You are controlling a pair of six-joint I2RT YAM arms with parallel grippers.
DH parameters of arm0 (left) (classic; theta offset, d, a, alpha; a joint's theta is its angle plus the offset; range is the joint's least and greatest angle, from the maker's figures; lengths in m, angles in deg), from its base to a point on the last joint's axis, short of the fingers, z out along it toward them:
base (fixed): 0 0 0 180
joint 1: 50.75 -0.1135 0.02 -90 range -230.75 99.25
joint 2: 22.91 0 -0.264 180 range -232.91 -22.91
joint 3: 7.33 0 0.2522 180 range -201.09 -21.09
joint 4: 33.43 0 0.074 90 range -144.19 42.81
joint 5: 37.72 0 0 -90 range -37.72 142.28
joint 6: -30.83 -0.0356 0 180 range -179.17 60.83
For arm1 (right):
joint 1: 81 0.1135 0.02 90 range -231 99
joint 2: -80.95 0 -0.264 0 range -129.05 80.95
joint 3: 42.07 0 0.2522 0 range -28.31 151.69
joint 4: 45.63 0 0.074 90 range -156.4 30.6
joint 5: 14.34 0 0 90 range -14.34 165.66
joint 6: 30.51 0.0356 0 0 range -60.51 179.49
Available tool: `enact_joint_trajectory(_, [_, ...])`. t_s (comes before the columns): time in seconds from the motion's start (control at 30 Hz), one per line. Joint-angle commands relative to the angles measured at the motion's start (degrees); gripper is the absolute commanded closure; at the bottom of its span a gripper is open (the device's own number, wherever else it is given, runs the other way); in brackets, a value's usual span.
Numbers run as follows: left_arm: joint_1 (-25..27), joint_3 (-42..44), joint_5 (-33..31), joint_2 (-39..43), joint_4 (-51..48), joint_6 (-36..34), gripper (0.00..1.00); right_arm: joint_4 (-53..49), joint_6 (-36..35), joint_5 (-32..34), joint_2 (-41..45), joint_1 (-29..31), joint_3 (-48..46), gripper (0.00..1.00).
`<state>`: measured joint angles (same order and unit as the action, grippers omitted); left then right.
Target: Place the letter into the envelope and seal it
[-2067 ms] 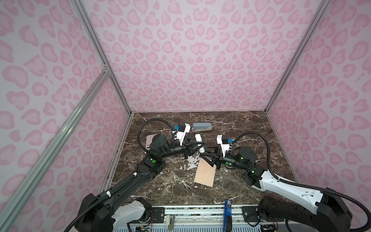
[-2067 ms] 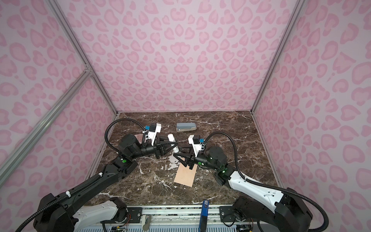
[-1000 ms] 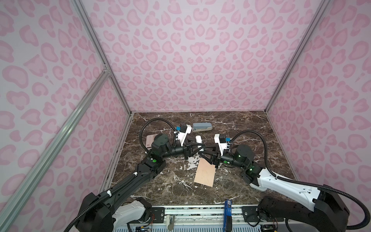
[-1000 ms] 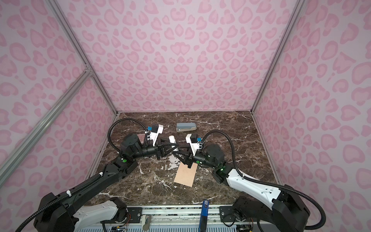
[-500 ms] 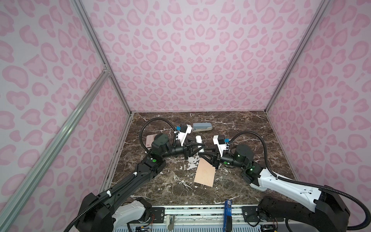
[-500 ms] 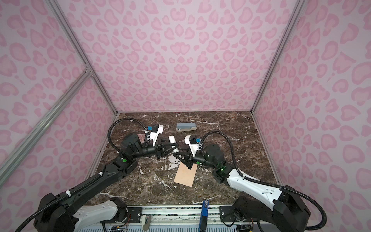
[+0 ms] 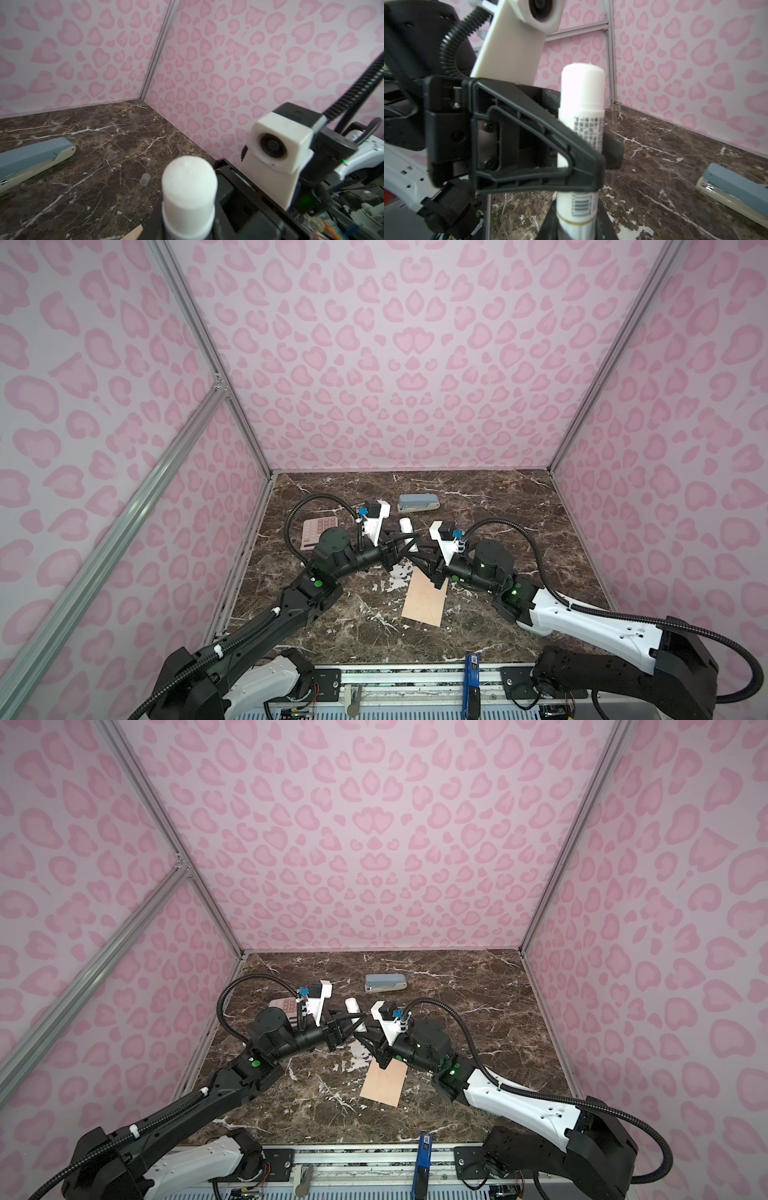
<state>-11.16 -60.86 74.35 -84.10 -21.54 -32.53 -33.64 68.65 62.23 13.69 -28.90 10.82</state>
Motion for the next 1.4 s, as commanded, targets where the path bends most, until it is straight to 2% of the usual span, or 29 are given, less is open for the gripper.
enact_joint_trajectory(0.0, [2.5,0.0,-14.5,-0.2,-0.7,0.3,0.96,6.9,-6.8,15.0,-1.9,4.0,1.3,0.83])
enact_joint_trajectory(0.17, [5.4,0.6,-24.0,-2.1,4.2,3.3,0.96,12.8,-13.7,32.3,-7.4,10.7,4.0,0.83])
enact_joint_trajectory(0.3, [6.4,0.3,-26.7,-3.8,6.9,4.8,0.96,16.1,-16.5,38.6,-11.0,13.6,5.6,0.82])
enact_joint_trajectory(0.53, [6.7,0.3,-28.0,-5.0,8.1,5.7,0.96,20.4,-19.0,42.1,-14.0,15.8,5.8,0.8])
enact_joint_trajectory(0.87, [6.8,0.2,-28.9,-5.1,7.2,5.4,0.96,21.4,-20.0,43.1,-14.6,16.2,5.7,0.77])
enact_joint_trajectory(0.97, [6.8,0.2,-29.6,-4.2,5.7,4.5,0.96,19.5,-19.6,43.4,-13.2,16.3,5.4,0.68])
enact_joint_trajectory(1.07, [6.3,0.1,-30.3,-2.1,3.5,3.6,0.96,15.8,-18.6,41.8,-10.4,16.2,4.6,0.57])
enact_joint_trajectory(1.17, [3.7,0.1,-27.6,0.4,1.3,3.3,0.96,9.5,-16.2,34.8,-6.0,14.8,3.0,0.51])
enact_joint_trajectory(1.23, [0.9,-0.1,-23.4,1.9,-0.1,3.7,0.96,3.7,-13.1,27.9,-2.1,12.8,2.2,0.49])
enact_joint_trajectory(1.37, [-4.1,0.3,-12.6,3.7,0.5,4.0,0.96,-3.3,-11.4,15.9,3.9,8.7,0.7,0.5])
